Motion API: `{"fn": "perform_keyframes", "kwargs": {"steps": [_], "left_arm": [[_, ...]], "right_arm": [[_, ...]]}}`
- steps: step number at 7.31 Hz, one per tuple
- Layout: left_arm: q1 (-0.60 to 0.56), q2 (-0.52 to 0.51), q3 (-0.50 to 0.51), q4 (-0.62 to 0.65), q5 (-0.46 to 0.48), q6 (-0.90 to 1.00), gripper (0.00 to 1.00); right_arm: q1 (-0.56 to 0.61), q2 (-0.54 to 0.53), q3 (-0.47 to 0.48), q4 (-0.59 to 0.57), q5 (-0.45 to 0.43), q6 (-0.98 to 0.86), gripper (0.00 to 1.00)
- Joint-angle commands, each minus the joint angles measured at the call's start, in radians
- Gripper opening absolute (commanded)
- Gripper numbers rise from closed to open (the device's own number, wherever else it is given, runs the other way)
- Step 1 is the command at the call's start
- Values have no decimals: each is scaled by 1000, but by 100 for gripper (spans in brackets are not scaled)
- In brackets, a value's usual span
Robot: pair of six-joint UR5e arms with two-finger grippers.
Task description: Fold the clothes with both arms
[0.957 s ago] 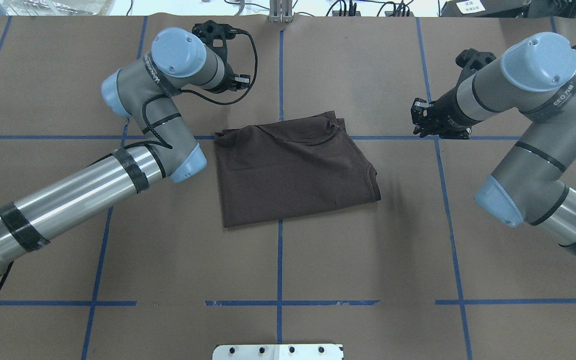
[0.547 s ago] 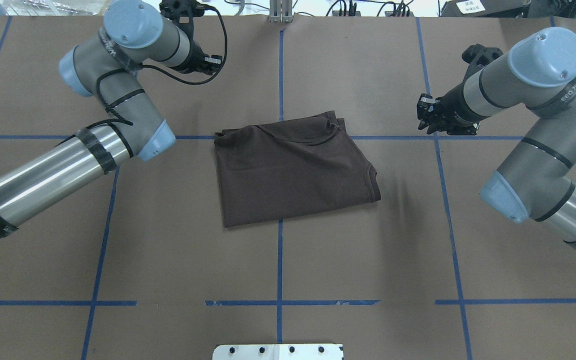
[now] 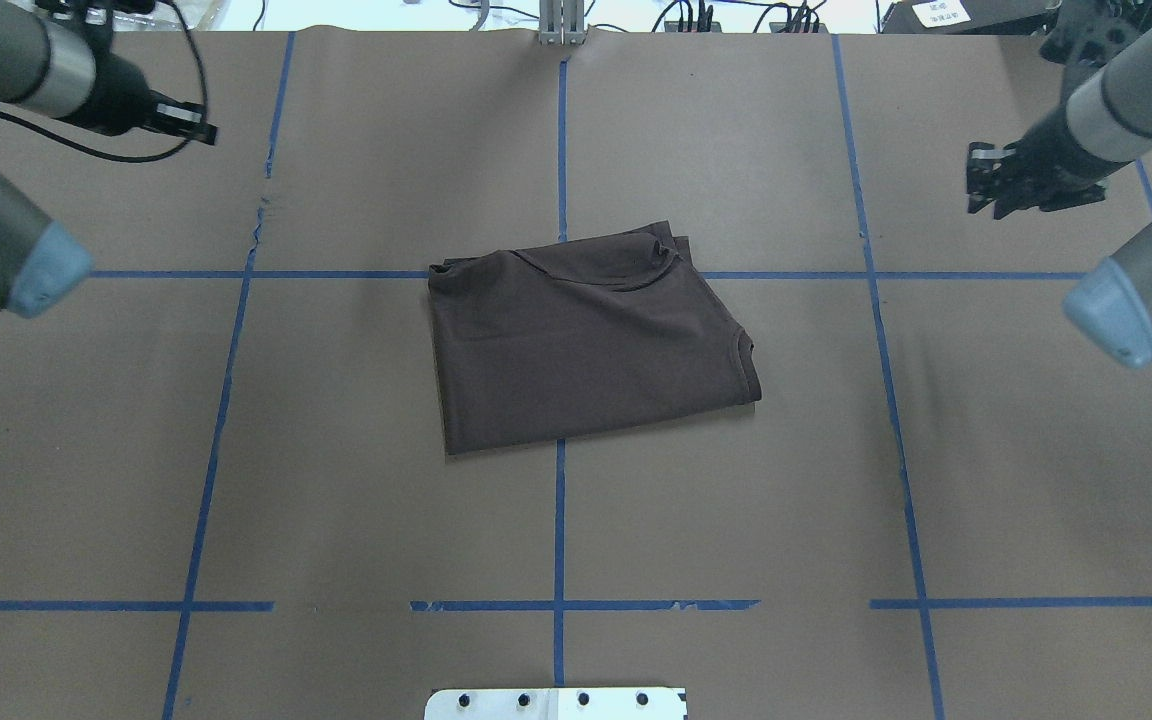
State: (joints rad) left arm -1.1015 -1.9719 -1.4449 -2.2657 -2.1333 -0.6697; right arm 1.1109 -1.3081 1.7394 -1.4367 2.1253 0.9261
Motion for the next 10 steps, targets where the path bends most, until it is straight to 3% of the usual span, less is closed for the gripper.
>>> {"fn": "perform_keyframes", "kwargs": {"steps": [1,2,3,4,5,6,8,10], "left_arm": [[-212,157,-52,1,-173,238,0],[-286,192,-86,36,-183,252,0],[-349,200,-129,161,-194,354,24],[-398,224,-188,337,-194,537,77],[-444,220,-213,503,-191,618,100],[-458,235,-206,553,-192,715,100],[-483,400,-265,662,-180,783,100],[-486,422,-239,649,-155,789,100]], "right_arm": [[200,-66,-30,-69,142,-331,42],[263,-94,-31,-103,146,-427,47],[294,-143,-27,-97,153,-517,96],[323,-161,-20,-97,169,-535,100],[366,-189,-21,-94,192,-565,100],[377,-218,-20,-99,214,-658,100],[394,-223,-35,-122,217,-716,100],[394,-252,-30,-146,211,-784,100]]}}
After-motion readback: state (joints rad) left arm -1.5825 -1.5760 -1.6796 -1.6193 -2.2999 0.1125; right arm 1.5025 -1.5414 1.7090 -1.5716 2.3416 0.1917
